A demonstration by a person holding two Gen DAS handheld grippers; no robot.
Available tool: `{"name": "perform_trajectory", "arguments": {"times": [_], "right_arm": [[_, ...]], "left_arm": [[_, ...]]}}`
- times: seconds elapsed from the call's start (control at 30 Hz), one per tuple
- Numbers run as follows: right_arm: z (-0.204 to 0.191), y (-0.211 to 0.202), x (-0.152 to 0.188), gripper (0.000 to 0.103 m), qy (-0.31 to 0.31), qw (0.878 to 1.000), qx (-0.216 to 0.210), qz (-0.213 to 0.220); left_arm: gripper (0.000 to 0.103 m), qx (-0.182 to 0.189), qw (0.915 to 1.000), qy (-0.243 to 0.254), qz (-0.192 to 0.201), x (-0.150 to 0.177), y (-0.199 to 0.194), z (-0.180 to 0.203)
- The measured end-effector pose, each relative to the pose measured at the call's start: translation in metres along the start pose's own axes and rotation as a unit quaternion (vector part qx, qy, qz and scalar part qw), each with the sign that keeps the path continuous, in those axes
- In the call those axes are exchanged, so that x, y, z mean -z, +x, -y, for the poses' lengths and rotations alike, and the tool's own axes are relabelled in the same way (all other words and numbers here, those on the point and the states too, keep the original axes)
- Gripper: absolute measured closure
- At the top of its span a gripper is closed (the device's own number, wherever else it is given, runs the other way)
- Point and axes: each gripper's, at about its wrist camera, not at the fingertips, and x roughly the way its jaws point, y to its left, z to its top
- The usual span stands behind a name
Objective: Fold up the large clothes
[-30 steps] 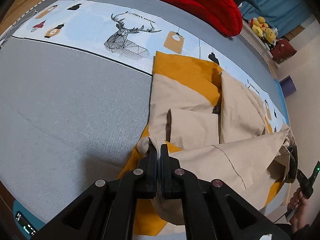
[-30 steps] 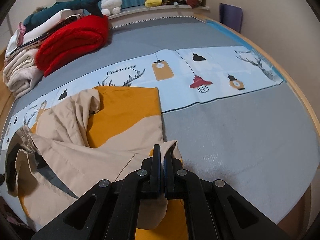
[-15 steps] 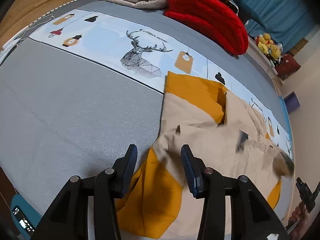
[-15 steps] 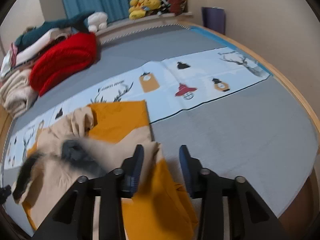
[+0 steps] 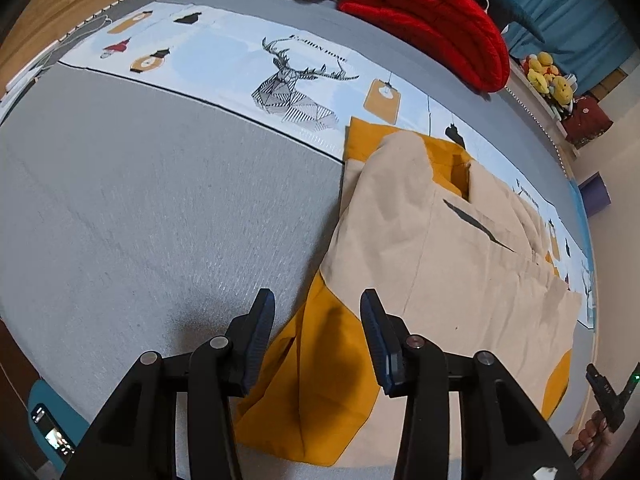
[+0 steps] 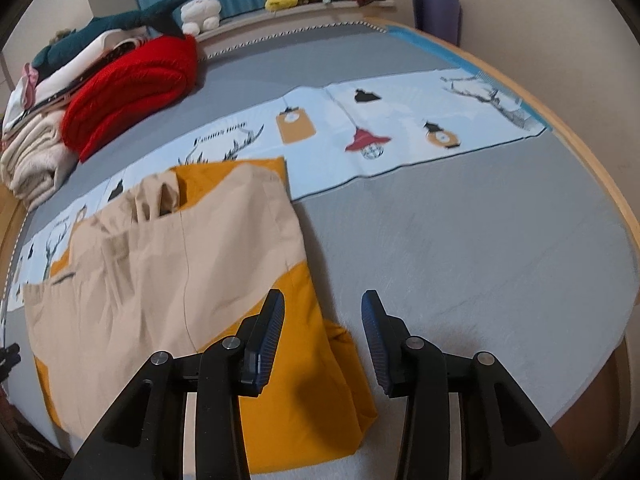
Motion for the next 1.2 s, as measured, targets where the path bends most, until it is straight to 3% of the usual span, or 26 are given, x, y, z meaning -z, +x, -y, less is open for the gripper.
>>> {"name": "perform_trajectory", "arguments": {"times": [0.23, 0.37, 0.6, 0.67, 0.7, 0.73, 0.8, 0.83, 0.87, 0.9, 0.97, 1.03, 1.1, 1.2], "right_arm": [[-0.008, 0.025, 0.004, 0.056, -0.005, 0.998, -0.039, -0.038], [-0.016, 0.052, 0.009, 0.055, -0.026, 0.996, -0.027, -0.084], [-0.02, 0.07, 0.006, 0.055, -0.041, 0.994, -0.011, -0.101], [-0.023, 0.07, 0.005, 0.062, -0.049, 0.994, -0.01, -0.099], [-0.027, 0.07, 0.005, 0.078, -0.059, 0.994, -0.008, -0.096], [-0.03, 0.069, 0.005, 0.088, -0.067, 0.993, -0.005, -0.094], [-0.034, 0.068, 0.005, 0.094, -0.083, 0.993, 0.003, -0.086], [-0.037, 0.066, 0.004, 0.096, -0.089, 0.993, 0.003, -0.08], [-0.041, 0.062, 0.004, 0.096, -0.097, 0.993, 0.004, -0.07], [-0.044, 0.058, 0.004, 0.097, -0.105, 0.993, 0.007, -0.062], [-0.047, 0.05, 0.002, 0.098, -0.112, 0.993, 0.008, -0.045], [-0.046, 0.036, -0.003, 0.099, -0.1, 0.995, 0.004, -0.014], [-0.041, 0.017, -0.012, 0.099, -0.071, 0.997, -0.006, 0.032], [-0.042, -0.003, -0.022, 0.099, -0.054, 0.994, -0.004, 0.092]], "left_arm": [[0.063, 0.014, 0.9994, -0.012, -0.028, -0.004, 0.015, -0.003], [0.063, 0.035, 0.9978, -0.019, -0.053, -0.004, 0.027, -0.003], [0.063, 0.012, 0.9981, 0.0, -0.06, -0.005, 0.038, 0.007], [0.063, 0.008, 0.998, 0.003, -0.063, -0.005, 0.041, 0.01], [0.063, 0.008, 0.998, 0.005, -0.063, -0.005, 0.042, 0.012], [0.063, 0.008, 0.998, 0.007, -0.063, -0.006, 0.043, 0.013], [0.064, 0.007, 0.9981, 0.013, -0.06, -0.007, 0.045, 0.017], [0.071, 0.006, 0.9981, 0.018, -0.058, -0.008, 0.045, 0.02], [0.089, 0.008, 0.9978, 0.024, -0.061, -0.007, 0.046, 0.021], [0.097, 0.013, 0.9971, 0.034, -0.067, -0.007, 0.048, 0.024], [0.1, 0.013, 0.9972, 0.049, -0.056, -0.008, 0.043, 0.029], [0.101, 0.014, 0.9982, 0.057, -0.012, -0.014, 0.026, 0.032], [0.101, 0.039, 0.9972, 0.052, 0.038, -0.02, 0.006, 0.032], [0.101, 0.034, 0.994, 0.064, 0.081, -0.024, -0.005, 0.041]]}}
